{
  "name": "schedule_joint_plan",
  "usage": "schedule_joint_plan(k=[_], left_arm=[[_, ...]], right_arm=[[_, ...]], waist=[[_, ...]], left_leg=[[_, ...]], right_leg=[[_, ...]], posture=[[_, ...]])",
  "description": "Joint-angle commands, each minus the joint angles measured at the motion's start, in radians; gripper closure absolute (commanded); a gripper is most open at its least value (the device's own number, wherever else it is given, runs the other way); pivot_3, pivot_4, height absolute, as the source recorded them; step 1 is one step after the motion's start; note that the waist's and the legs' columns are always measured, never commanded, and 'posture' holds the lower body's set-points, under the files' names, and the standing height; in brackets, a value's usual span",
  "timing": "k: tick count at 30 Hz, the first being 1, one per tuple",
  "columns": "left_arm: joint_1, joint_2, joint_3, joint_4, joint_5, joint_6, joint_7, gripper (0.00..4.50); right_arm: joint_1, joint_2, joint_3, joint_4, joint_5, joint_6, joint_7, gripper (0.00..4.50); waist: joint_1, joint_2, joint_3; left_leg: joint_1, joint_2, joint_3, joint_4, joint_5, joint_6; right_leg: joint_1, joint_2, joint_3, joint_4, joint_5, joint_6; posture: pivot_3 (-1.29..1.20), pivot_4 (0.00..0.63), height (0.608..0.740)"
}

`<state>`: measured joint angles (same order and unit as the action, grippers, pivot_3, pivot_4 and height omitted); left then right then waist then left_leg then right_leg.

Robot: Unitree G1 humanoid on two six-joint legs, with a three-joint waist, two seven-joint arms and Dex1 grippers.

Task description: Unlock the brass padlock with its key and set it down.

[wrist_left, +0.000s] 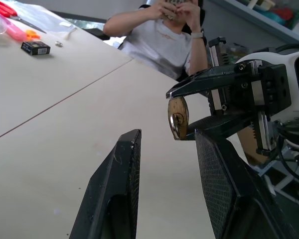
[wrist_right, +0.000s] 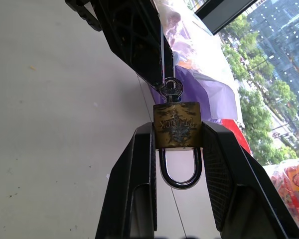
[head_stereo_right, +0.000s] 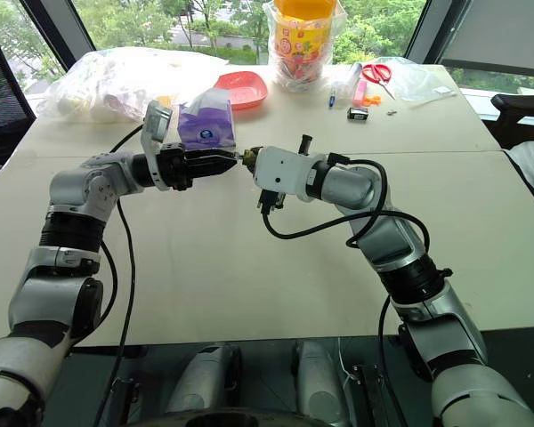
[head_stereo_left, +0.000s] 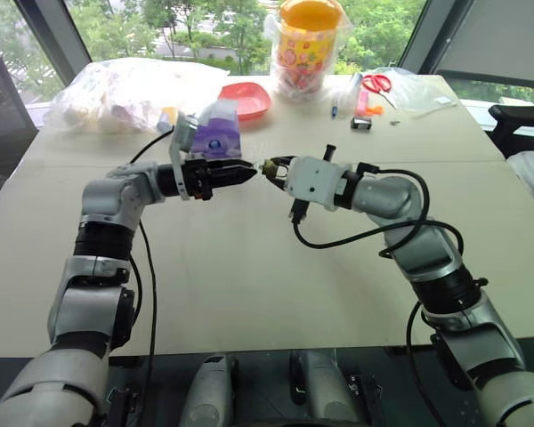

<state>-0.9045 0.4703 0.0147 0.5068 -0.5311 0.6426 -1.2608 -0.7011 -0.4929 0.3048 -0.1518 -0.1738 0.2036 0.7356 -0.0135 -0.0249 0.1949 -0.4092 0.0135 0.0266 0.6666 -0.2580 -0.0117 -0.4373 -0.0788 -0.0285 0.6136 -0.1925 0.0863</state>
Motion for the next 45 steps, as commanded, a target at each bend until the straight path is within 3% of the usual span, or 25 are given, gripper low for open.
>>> schedule_joint_plan(k=[1,3,13,17,24,28,34,37,40,45], left_arm=[[-0.029,0.001,0.01,-0.023,0.002,-0.009,-0.006,3.6],[-0.033,-0.005,0.018,-0.023,-0.005,0.0,0.003,4.46],[-0.01,-0.001,-0.021,-0.067,0.059,-0.081,0.008,4.49],[0.031,0.018,-0.109,-0.109,0.199,-0.315,-0.02,4.49],[0.062,0.028,-0.167,-0.122,0.298,-0.548,-0.062,4.49],[0.056,-0.002,-0.123,-0.112,0.248,-0.466,-0.026,4.49],[0.04,0.073,-0.105,-0.111,0.118,-0.054,-0.129,4.49],[0.0,0.081,-0.028,-0.108,-0.027,0.16,-0.162,3.6],[0.0,0.063,-0.036,-0.108,0.025,0.081,-0.1,2.42],[-0.011,0.035,-0.029,-0.099,0.021,0.068,-0.069,2.42]], right_arm=[[-0.005,0.001,-0.017,-0.05,0.006,-0.004,0.004,3.81],[-0.001,-0.001,-0.015,-0.059,0.01,-0.002,0.012,3.81],[0.007,0.0,-0.011,-0.069,0.013,0.005,0.033,3.81],[0.013,0.003,-0.011,-0.075,0.025,0.023,0.049,3.81],[0.017,0.013,-0.025,-0.084,0.04,0.054,0.073,3.81],[0.016,0.013,-0.028,-0.088,0.044,0.066,0.077,3.81],[0.011,-0.008,-0.021,-0.073,0.014,0.035,0.069,3.81],[0.011,-0.012,-0.025,-0.066,0.013,0.02,0.064,3.81],[0.012,-0.013,-0.021,-0.063,0.007,0.009,0.061,3.81],[0.012,-0.007,-0.018,-0.063,0.003,0.003,0.061,3.81]], waist=[[0.0,0.0,0.0],[0.0,0.0,0.0],[0.0,0.0,0.0],[0.001,0.0,0.0],[0.002,0.0,0.0],[0.003,0.0,0.0],[-0.003,0.0,0.0],[-0.003,0.0,0.0],[0.003,0.0,0.0],[0.002,0.0,0.0]], left_leg=[[0.0,0.0,0.0,0.0,0.0,0.0],[0.0,0.0,0.0,0.0,0.0,0.0],[0.0,0.0,0.0,0.0,0.0,0.0],[0.0,0.0,0.0,0.0,0.0,0.0],[0.0,0.0,0.0,0.0,0.0,0.0],[0.0,0.0,0.0,0.0,0.0,0.0],[0.0,0.0,0.0,0.0,0.0,0.0],[0.0,0.0,0.0,0.0,0.0,0.0],[0.0,0.0,-0.001,0.0,0.0,0.0],[0.0,0.0,-0.001,0.0,0.0,0.0]], right_leg=[[0.0,0.0,0.0,0.0,0.0,0.0],[0.0,0.0,0.0,0.0,0.0,0.0],[0.0,0.0,0.0,0.0,0.0,0.0],[0.0,0.0,0.0,0.0,0.0,0.0],[0.0,0.0,0.0,0.0,-0.001,-0.002],[0.0,0.0,0.0,0.0,0.0,0.0],[0.0,0.0,0.0,0.0,0.0,0.0],[0.0,0.0,0.0,0.0,0.0,0.0],[0.0,0.0,0.0,0.0,0.0,0.0],[0.0,0.0,0.0,0.0,0.0,0.0]], posture=[[0.0,0.15,0.74],[0.0,0.15,0.74],[0.0,0.15,0.74],[0.0,0.15,0.74],[0.0,0.15,0.74],[0.0,0.15,0.74],[0.0,0.15,0.74],[0.0,0.15,0.74],[0.0,0.15,0.74],[0.0,0.15,0.74]])
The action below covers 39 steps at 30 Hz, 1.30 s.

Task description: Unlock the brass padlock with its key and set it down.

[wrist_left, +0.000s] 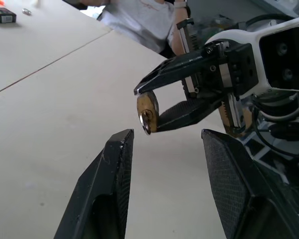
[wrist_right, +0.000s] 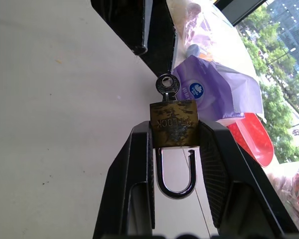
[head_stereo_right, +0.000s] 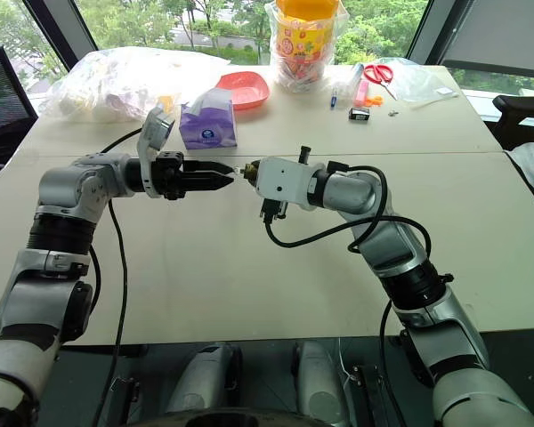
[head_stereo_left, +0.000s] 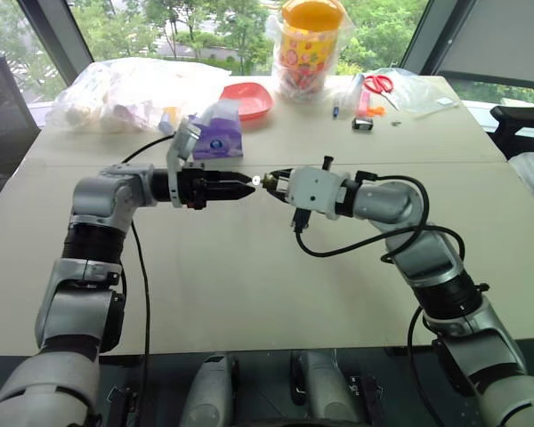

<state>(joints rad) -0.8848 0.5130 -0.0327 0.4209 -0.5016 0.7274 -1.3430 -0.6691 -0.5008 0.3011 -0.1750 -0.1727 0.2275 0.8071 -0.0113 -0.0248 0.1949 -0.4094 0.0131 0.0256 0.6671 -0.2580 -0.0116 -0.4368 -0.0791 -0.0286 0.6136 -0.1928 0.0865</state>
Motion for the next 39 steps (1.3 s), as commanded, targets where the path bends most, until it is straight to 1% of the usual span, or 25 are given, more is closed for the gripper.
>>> schedule_joint_plan(k=[1,11,12,13,15,16,23,25,26,29,30,31,34,36,39], left_arm=[[-0.031,-0.014,0.015,-0.007,0.0,-0.031,0.018,2.42],[-0.08,-0.086,0.005,0.108,0.043,-0.136,0.029,2.42],[-0.081,-0.092,0.001,0.111,0.045,-0.137,0.026,2.95],[-0.083,-0.096,-0.002,0.112,0.046,-0.135,0.021,3.26],[-0.084,-0.098,-0.008,0.113,0.05,-0.134,0.012,4.11],[-0.083,-0.098,-0.012,0.113,0.054,-0.136,0.008,4.4],[-0.079,-0.09,-0.02,0.115,0.072,-0.141,0.001,4.4],[-0.076,-0.091,-0.019,0.11,0.07,-0.137,0.004,4.4],[-0.073,-0.092,-0.016,0.106,0.068,-0.134,0.006,4.4],[-0.056,-0.086,-0.001,0.086,0.059,-0.123,0.013,4.4],[-0.042,-0.079,0.003,0.067,0.057,-0.125,0.014,4.4],[-0.03,-0.074,0.009,0.048,0.049,-0.121,0.014,4.4],[-0.009,-0.069,0.029,0.005,0.023,-0.093,0.021,4.4],[0.007,-0.067,0.033,-0.028,0.008,-0.069,0.021,4.4],[0.017,-0.067,0.036,-0.054,-0.008,-0.044,0.022,4.4]], right_arm=[[-0.021,0.002,-0.014,-0.041,0.001,-0.022,-0.011,3.81],[-0.022,0.014,-0.011,-0.055,-0.002,-0.014,-0.015,3.81],[-0.021,0.013,-0.011,-0.057,-0.002,-0.013,-0.015,3.81],[-0.022,0.013,-0.011,-0.058,-0.002,-0.01,-0.015,3.81],[-0.022,0.013,-0.012,-0.062,-0.003,-0.006,-0.016,3.81],[-0.022,0.013,-0.012,-0.063,-0.004,-0.004,-0.016,3.81],[-0.018,0.017,-0.013,-0.072,-0.004,0.017,-0.018,3.81],[-0.017,0.016,-0.019,-0.07,0.002,0.024,-0.016,2.75],[-0.015,0.013,-0.023,-0.071,0.007,0.028,-0.012,2.39],[0.001,0.009,-0.058,-0.083,0.024,0.058,-0.029,0.76],[0.019,0.015,-0.094,-0.113,0.058,0.112,-0.033,0.14],[0.036,0.021,-0.126,-0.146,0.094,0.165,-0.033,0.06],[0.068,0.045,-0.199,-0.23,0.195,0.301,-0.038,0.06],[0.081,0.086,-0.268,-0.279,0.284,0.413,-0.066,0.06],[0.087,0.089,-0.287,-0.297,0.314,0.464,-0.094,0.06]], waist=[[-0.001,0.0,0.0],[-0.001,0.0,0.0],[-0.001,0.0,0.0],[-0.001,0.0,0.0],[-0.001,0.0,0.0],[-0.001,0.0,0.0],[-0.001,0.0,0.0],[-0.001,0.0,0.0],[-0.001,0.0,0.0],[-0.001,0.0,0.0],[0.0,0.0,0.0],[0.0,0.0,0.0],[0.0,0.0,0.0],[0.0,0.0,0.0],[0.0,0.0,0.0]], left_leg=[[0.0,0.0,0.0,0.0,0.0,0.0],[0.0,0.0,0.0,0.0,0.0,0.0],[0.0,0.0,0.0,0.0,0.0,0.0],[0.0,0.0,0.0,0.0,0.0,0.0],[0.0,0.0,0.0,0.0,0.0,0.0],[0.0,0.0,0.0,0.0,0.0,0.0],[0.0,0.0,0.0,0.0,0.0,0.0],[0.0,0.0,0.0,0.0,0.0,0.0],[0.0,0.0,0.0,0.0,0.0,0.0],[0.0,0.0,0.0,0.0,0.0,0.0],[0.0,0.0,0.0,0.0,0.0,0.0],[0.0,0.0,0.0,0.0,0.0,0.0],[0.0,0.0,0.0,0.0,0.0,0.0],[0.0,0.0,0.0,0.0,0.0,0.0],[0.0,0.0,-0.001,0.0,0.0,0.0]], right_leg=[[0.0,0.0,0.0,0.0,0.0,0.0],[0.0,0.0,0.0,0.0,0.0,0.0],[0.0,0.0,0.0,0.0,0.0,0.0],[0.0,0.0,0.0,0.0,0.0,0.0],[0.0,0.0,0.0,0.0,0.0,0.0],[0.0,0.0,0.0,0.0,0.0,0.0],[0.0,0.0,0.0,0.0,0.0,0.0],[0.0,0.0,0.0,0.0,0.0,0.0],[0.0,0.0,0.0,0.0,0.0,0.0],[0.0,0.0,0.0,0.0,0.0,0.0],[0.0,0.0,0.0,0.0,0.0,0.0],[0.0,0.0,0.0,0.0,0.0,0.0],[0.0,0.0,0.0,0.0,0.0,0.0],[0.0,0.0,0.0,0.0,0.0,0.0],[0.0,0.0,0.0,0.001,0.0,0.0]], posture=[[0.0,0.15,0.74],[0.0,0.15,0.74],[0.0,0.15,0.74],[0.0,0.15,0.74],[0.0,0.15,0.74],[0.0,0.15,0.74],[0.0,0.15,0.74],[0.0,0.15,0.74],[0.0,0.15,0.74],[0.0,0.15,0.74],[0.0,0.15,0.74],[0.0,0.15,0.74],[0.0,0.15,0.74],[0.0,0.15,0.74],[0.0,0.15,0.74]])
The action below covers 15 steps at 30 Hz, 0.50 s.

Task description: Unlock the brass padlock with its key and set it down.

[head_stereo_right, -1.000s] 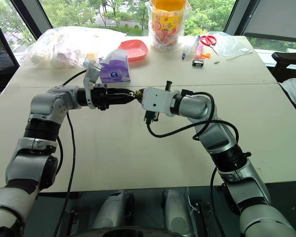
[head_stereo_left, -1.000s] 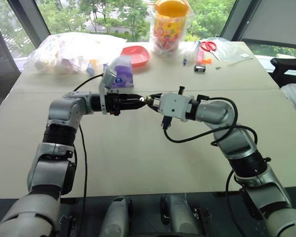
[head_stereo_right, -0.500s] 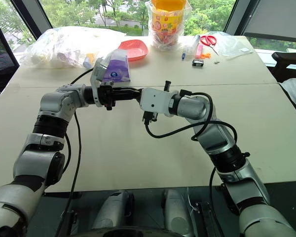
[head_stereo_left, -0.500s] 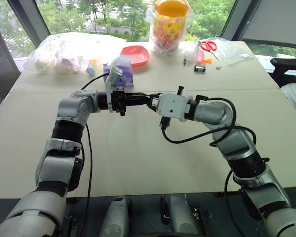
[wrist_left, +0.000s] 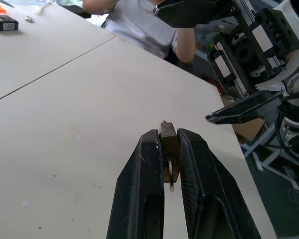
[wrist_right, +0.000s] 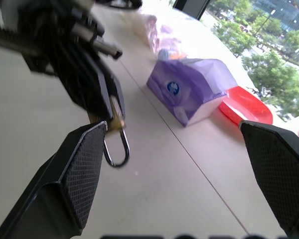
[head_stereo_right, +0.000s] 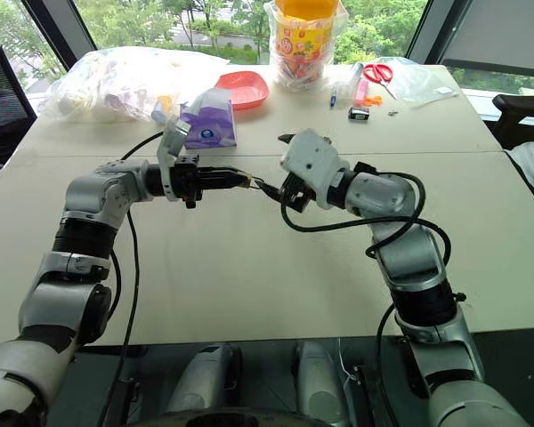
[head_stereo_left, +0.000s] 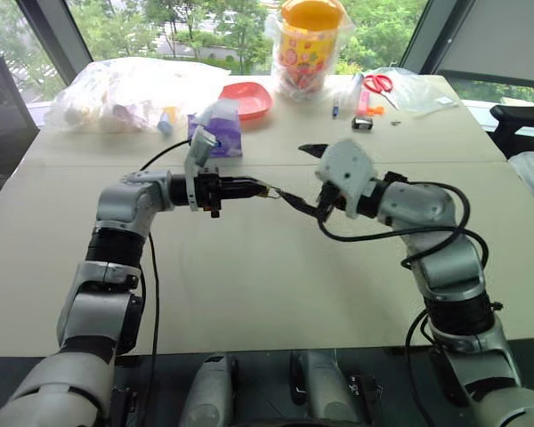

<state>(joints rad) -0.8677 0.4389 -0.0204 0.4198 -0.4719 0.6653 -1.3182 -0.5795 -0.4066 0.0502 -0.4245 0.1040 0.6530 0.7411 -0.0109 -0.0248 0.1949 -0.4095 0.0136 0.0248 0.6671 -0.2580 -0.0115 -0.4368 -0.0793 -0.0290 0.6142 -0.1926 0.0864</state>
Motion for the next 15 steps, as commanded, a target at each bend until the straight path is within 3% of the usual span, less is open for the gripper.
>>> schedule_joint_plan(k=[1,15], left_arm=[[0.0,0.006,0.025,-0.058,-0.044,0.027,-0.002,4.4],[0.009,0.03,0.038,-0.13,-0.125,0.104,-0.01,4.4]], right_arm=[[-0.002,-0.01,-0.031,-0.048,0.039,0.042,-0.035,0.06],[0.017,-0.013,0.004,-0.006,0.073,0.034,-0.104,0.06]], waist=[[-0.001,0.0,0.0],[-0.001,0.0,0.0]], left_leg=[[0.0,0.0,0.0,0.0,0.0,0.0],[0.0,0.0,0.0,0.0,0.0,0.0]], right_leg=[[0.0,0.0,0.0,0.0,0.0,0.0],[0.0,0.0,0.0,-0.001,0.0,0.0]], posture=[[0.0,0.15,0.74],[0.0,0.15,0.74]])
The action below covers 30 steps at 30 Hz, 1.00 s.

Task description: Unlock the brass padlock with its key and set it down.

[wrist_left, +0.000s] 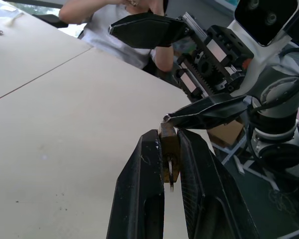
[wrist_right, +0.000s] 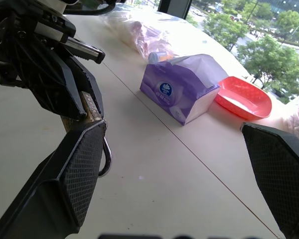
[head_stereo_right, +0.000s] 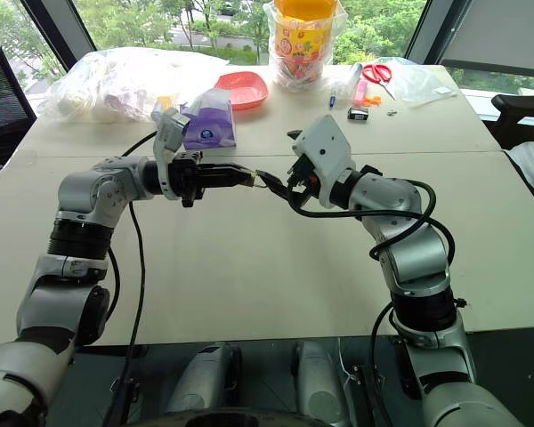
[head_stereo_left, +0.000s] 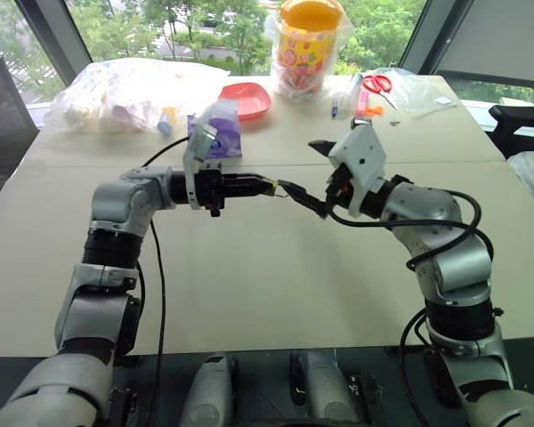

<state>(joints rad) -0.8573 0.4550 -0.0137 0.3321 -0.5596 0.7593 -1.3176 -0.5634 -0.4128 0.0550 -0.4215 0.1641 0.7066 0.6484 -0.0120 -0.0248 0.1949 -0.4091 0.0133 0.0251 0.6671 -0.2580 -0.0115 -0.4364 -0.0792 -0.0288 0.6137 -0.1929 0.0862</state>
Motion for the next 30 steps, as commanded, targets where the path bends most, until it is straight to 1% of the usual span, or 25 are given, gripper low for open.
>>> schedule_joint_plan(k=[1,9,14,21,30], left_arm=[[-0.001,0.016,0.031,-0.044,-0.041,0.012,-0.01,4.4],[-0.003,0.015,0.033,-0.063,-0.065,0.019,-0.015,4.4],[-0.003,0.028,0.018,-0.083,-0.065,0.013,-0.049,4.4],[0.013,0.055,-0.029,-0.131,-0.035,-0.021,-0.085,4.4],[0.032,0.056,-0.038,-0.112,-0.026,-0.047,-0.074,4.4]], right_arm=[[0.003,-0.008,0.0,-0.006,0.015,-0.021,-0.013,0.06],[0.023,-0.025,0.038,0.0,0.04,-0.007,0.013,0.06],[0.041,-0.045,0.049,-0.016,0.114,0.066,0.063,0.06],[0.016,-0.026,-0.019,-0.003,0.241,0.195,0.043,0.06],[-0.014,0.004,-0.112,-0.015,0.352,0.221,-0.009,0.06]], waist=[[0.0,0.0,0.0],[0.0,0.0,0.0],[0.0,0.0,0.0],[0.001,0.0,0.0],[0.001,0.0,0.0]], left_leg=[[0.0,0.0,0.0,0.0,0.0,0.0],[0.0,0.0,0.0,0.0,0.0,0.0],[0.0,0.0,0.0,0.0,0.0,0.0],[0.0,0.0,0.0,0.0,0.0,0.0],[0.0,0.0,0.0,0.0,0.0,0.0]], right_leg=[[0.0,0.0,0.0,0.0,0.0,0.0],[0.0,0.0,0.0,0.0,0.0,0.0],[0.0,0.0,0.0,0.0,-0.001,-0.002],[0.0,0.0,0.0,0.0,-0.002,-0.003],[0.0,0.0,0.0,-0.001,-0.002,-0.003]], posture=[[0.0,0.15,0.74],[0.0,0.15,0.74],[0.0,0.15,0.74],[0.0,0.15,0.74],[0.0,0.15,0.74]])
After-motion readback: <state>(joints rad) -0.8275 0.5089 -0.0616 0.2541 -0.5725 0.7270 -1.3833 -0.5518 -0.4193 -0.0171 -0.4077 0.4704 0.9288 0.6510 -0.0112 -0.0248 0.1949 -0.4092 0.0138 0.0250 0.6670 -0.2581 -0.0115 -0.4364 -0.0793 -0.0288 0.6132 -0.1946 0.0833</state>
